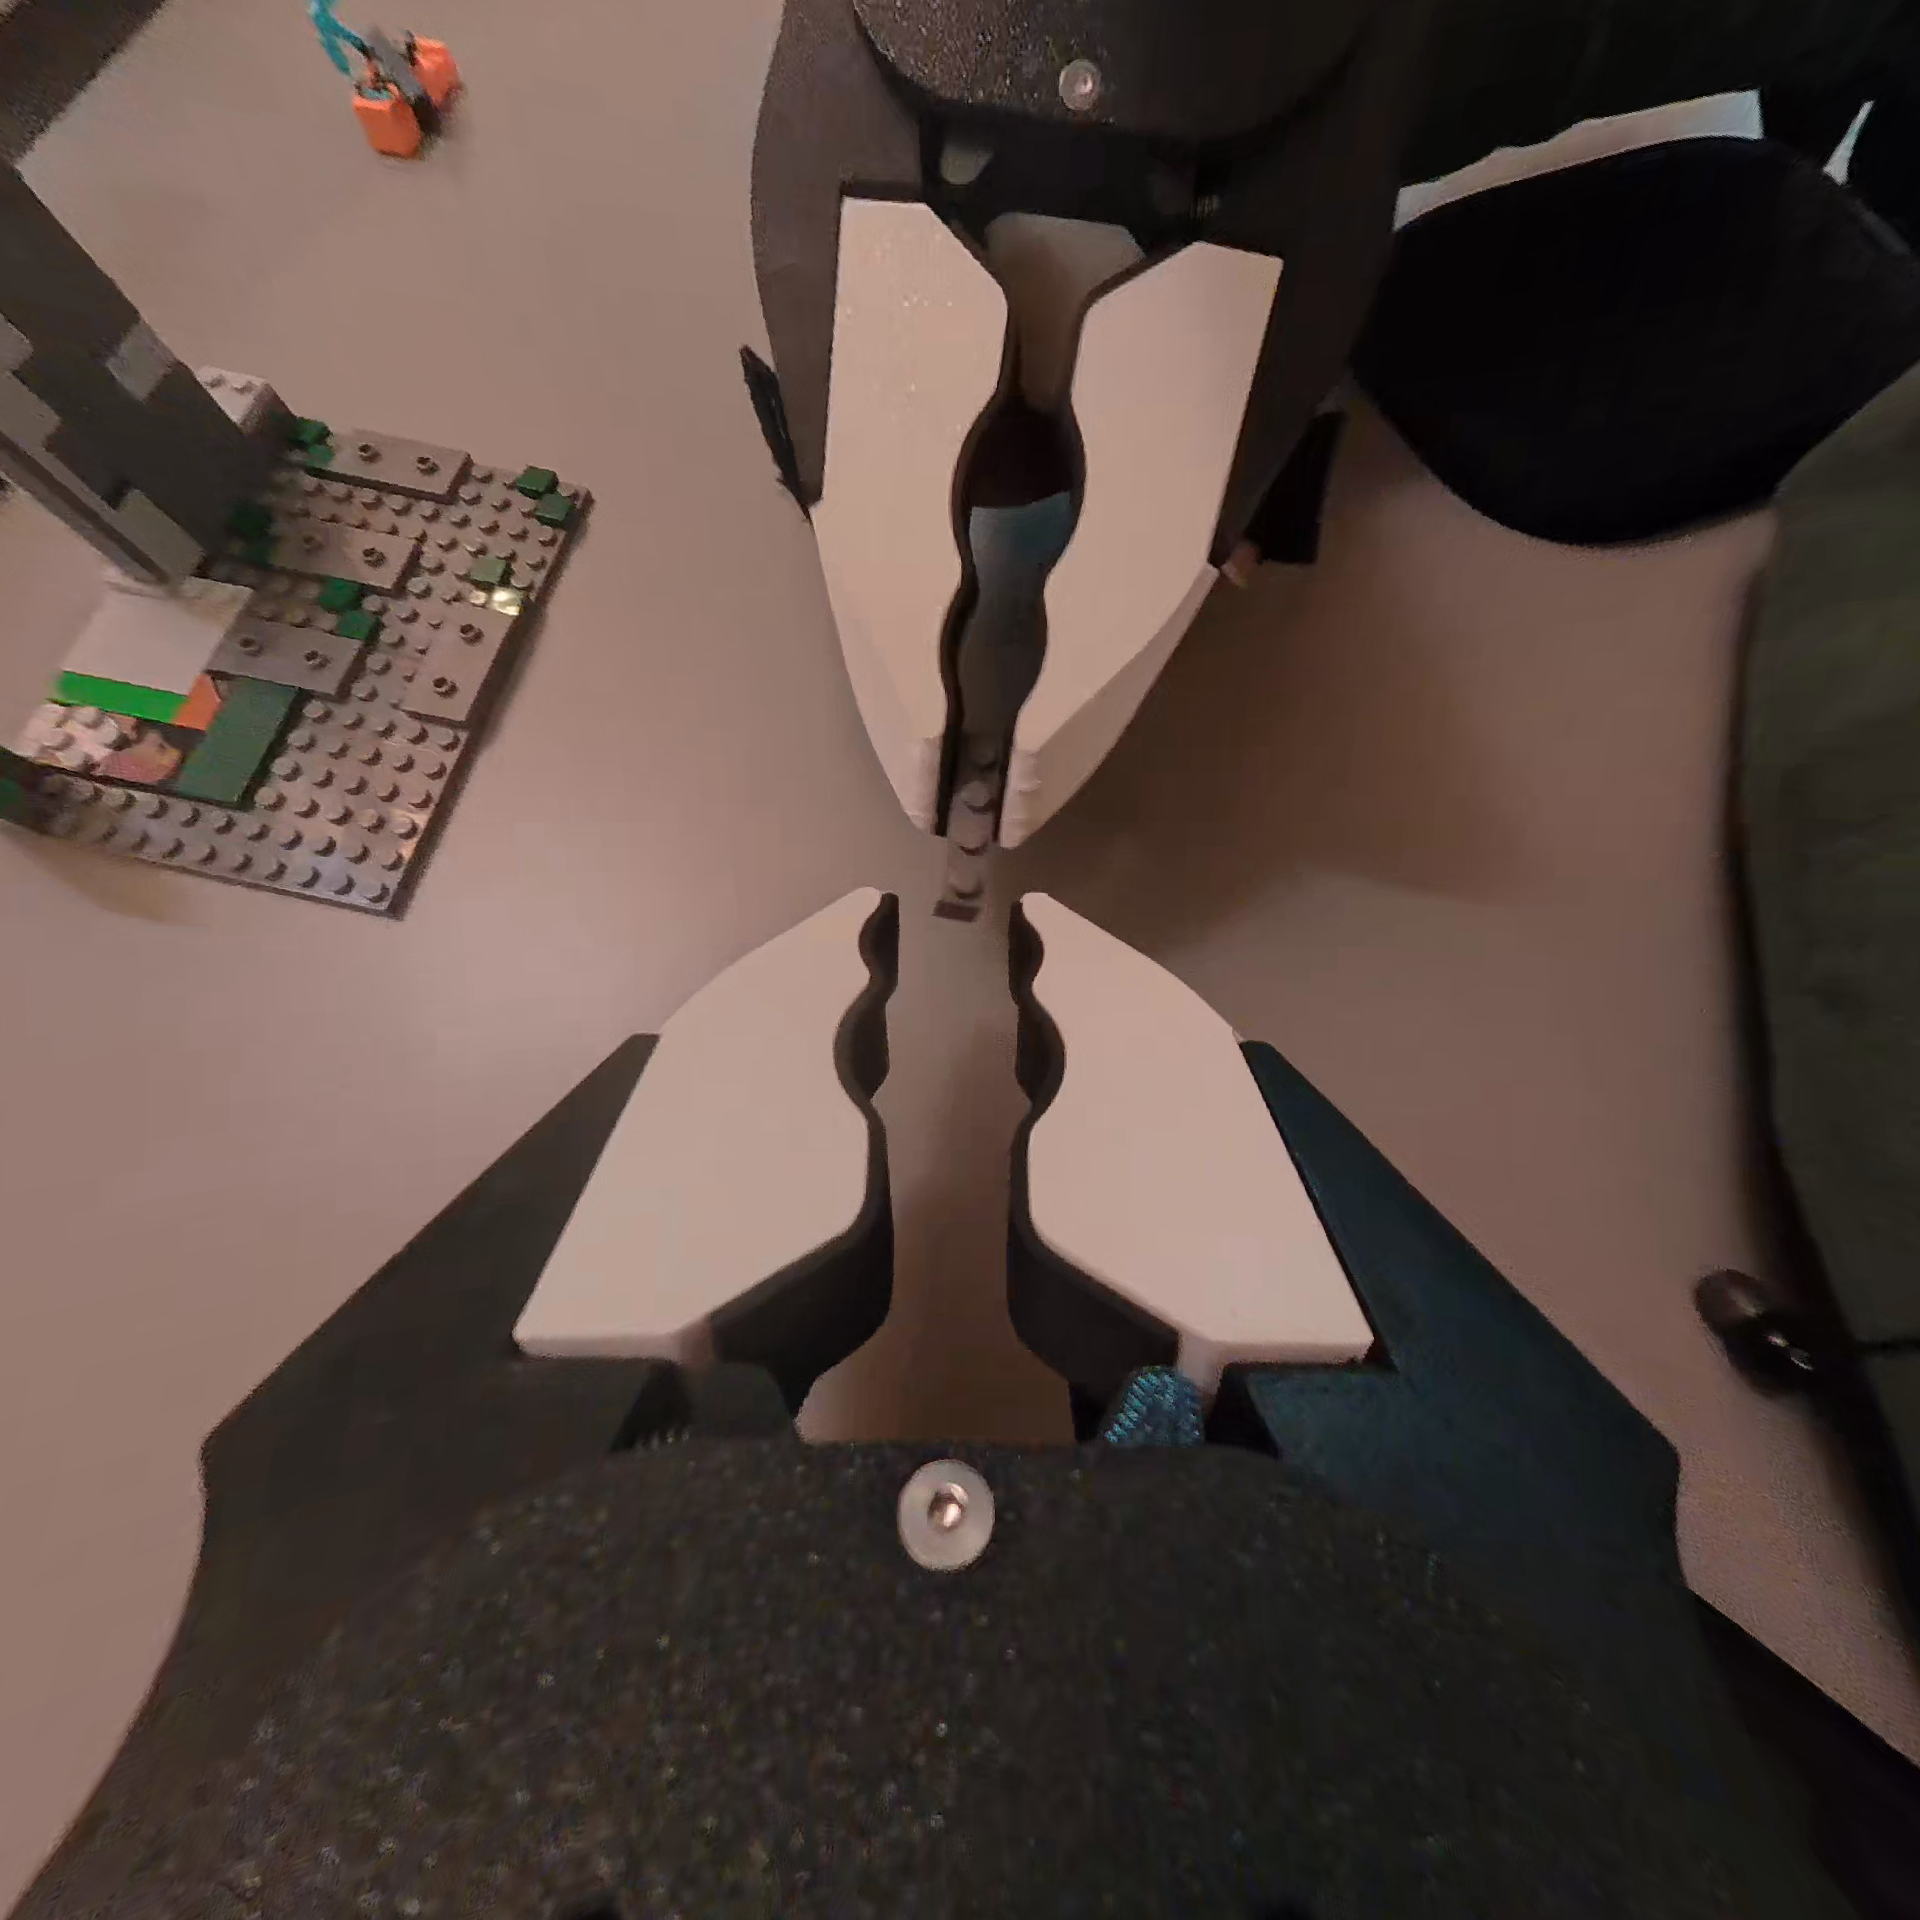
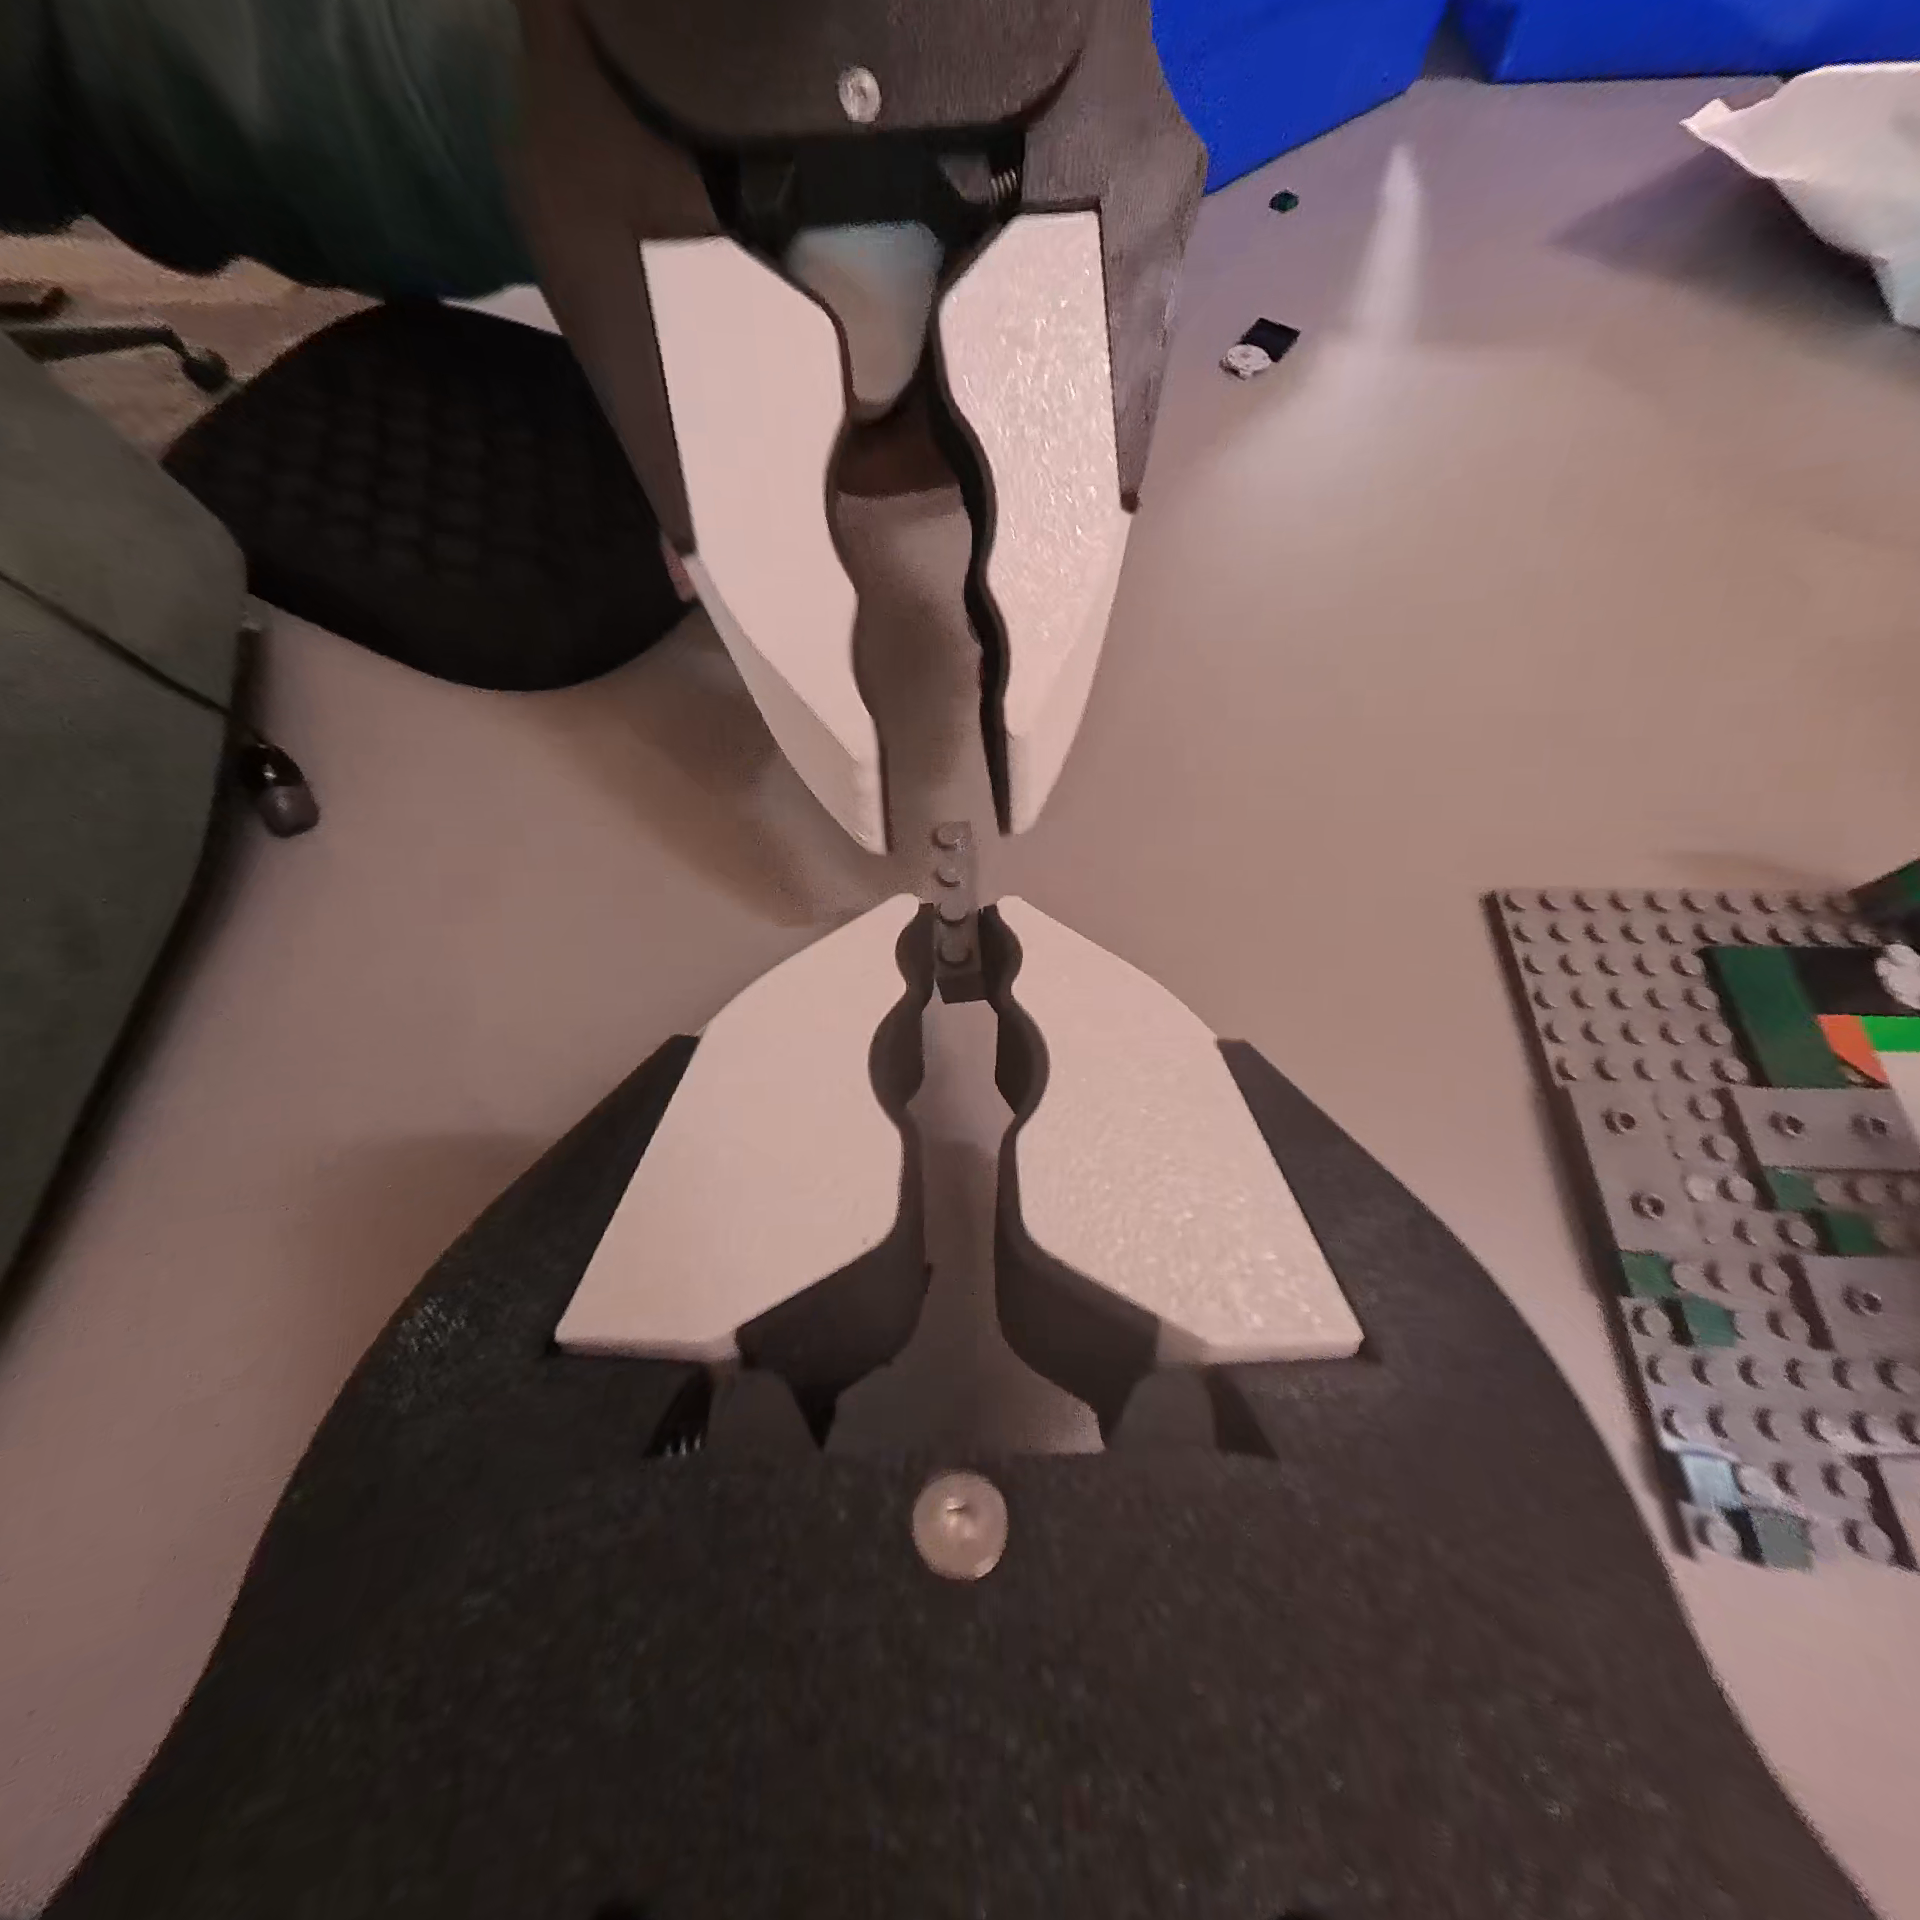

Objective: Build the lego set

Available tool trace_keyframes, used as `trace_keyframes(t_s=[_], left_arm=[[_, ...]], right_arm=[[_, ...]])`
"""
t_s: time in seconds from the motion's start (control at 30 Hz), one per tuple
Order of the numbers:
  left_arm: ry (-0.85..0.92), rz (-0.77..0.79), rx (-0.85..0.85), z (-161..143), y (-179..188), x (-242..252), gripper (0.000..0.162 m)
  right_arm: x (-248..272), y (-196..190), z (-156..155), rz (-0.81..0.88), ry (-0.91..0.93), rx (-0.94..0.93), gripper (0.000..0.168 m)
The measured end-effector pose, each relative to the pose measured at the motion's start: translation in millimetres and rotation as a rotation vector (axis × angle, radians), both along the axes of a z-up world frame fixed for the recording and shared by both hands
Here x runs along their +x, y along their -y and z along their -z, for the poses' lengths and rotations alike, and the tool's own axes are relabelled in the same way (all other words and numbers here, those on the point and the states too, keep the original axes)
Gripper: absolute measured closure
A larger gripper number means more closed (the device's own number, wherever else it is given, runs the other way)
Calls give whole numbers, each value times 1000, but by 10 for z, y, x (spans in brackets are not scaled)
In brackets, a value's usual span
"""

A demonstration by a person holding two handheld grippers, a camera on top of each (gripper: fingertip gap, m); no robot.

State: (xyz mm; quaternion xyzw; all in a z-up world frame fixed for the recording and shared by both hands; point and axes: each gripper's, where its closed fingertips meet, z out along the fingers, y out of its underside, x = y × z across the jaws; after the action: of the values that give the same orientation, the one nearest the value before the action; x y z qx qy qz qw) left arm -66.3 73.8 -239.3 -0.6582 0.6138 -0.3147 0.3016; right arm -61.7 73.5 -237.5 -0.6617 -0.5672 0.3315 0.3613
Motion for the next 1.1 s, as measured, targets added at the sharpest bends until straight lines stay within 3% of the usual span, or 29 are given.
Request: trace_keyframes(t_s=[0.1,0.5,0.63,0.77,0.9,1.1], left_arm=[[19,18,27,18,12,31,153],[-89,60,7,305,-193,105,154],[-99,57,3,321,-223,117,133],[-66,27,4,232,-241,58,131],[-37,-35,35,132,-270,-30,137],[70,-115,59,-82,-247,-51,147]], right_arm=[[-32,9,8,-4,2,1,160],[355,-159,121,114,85,23,151],[567,-215,73,178,68,18,152],[745,-296,67,238,71,28,152],[942,-661,-22,313,110,99,150],[1230,-1654,-108,407,207,146,132]])
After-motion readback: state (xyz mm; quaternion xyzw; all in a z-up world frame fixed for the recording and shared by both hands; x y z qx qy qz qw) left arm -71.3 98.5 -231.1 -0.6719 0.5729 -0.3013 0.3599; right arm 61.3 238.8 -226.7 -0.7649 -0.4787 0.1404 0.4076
